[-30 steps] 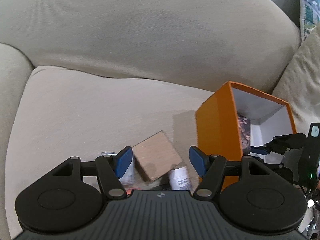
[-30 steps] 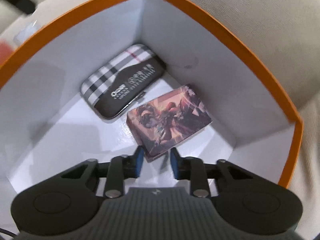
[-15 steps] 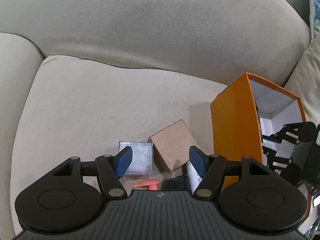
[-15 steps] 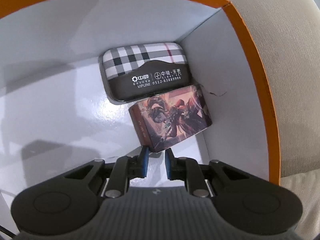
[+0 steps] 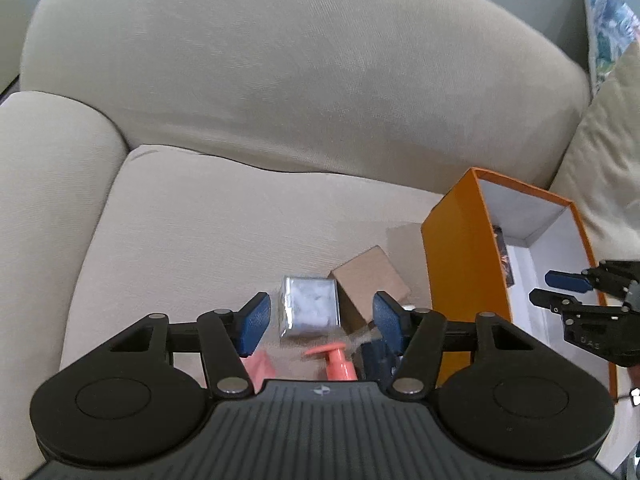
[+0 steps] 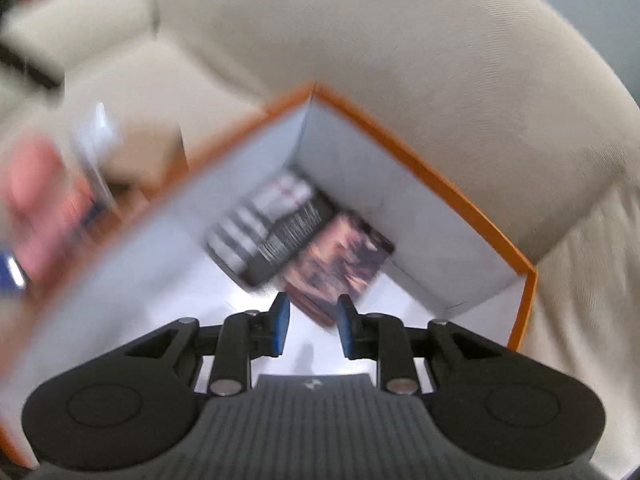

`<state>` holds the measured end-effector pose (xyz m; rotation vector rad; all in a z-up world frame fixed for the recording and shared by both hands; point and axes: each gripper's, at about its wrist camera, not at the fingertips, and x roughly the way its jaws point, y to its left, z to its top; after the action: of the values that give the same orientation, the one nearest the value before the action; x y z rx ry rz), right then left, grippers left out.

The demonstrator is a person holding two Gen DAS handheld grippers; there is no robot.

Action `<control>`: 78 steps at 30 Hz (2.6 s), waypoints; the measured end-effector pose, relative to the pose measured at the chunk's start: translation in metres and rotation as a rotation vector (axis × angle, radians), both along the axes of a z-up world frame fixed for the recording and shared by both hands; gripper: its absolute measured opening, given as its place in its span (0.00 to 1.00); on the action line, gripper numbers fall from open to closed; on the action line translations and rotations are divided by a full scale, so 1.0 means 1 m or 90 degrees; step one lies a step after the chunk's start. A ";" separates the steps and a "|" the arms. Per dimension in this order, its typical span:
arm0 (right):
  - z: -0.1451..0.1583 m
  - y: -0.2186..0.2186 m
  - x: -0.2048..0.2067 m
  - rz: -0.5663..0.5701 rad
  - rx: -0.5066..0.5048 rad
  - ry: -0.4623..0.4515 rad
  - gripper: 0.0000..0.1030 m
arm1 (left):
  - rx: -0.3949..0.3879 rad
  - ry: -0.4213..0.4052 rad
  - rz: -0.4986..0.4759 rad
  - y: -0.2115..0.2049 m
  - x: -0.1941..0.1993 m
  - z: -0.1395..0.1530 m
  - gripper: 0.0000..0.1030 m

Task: Organize rigid objects
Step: 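Withdraw both grippers from the box back toward the pile, then grasp the dark deodorant bottle with the left gripper, then lift the deodorant bottle while the right gripper grasps the white spray can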

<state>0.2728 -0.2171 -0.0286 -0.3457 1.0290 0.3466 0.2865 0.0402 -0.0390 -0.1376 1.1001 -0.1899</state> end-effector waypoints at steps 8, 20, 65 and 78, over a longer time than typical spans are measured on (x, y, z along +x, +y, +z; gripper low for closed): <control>0.045 0.060 -0.066 -0.092 0.117 -0.065 0.28 | -0.047 0.019 -0.022 0.005 -0.045 -0.007 0.44; 0.002 0.128 -0.102 -0.086 0.016 -0.053 0.18 | -0.091 0.085 -0.057 -0.028 -0.042 -0.049 0.31; -0.006 0.138 -0.076 -0.030 -0.034 -0.085 0.17 | -0.117 0.076 -0.033 -0.023 -0.016 -0.069 0.41; -0.059 0.175 -0.041 -0.019 -0.100 0.004 0.40 | -0.151 0.074 0.026 0.034 -0.013 -0.064 0.41</control>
<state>0.2313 -0.0419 -0.0872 -0.4702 1.0697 0.2407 0.2731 0.0738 -0.1031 -0.3871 1.1867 -0.2791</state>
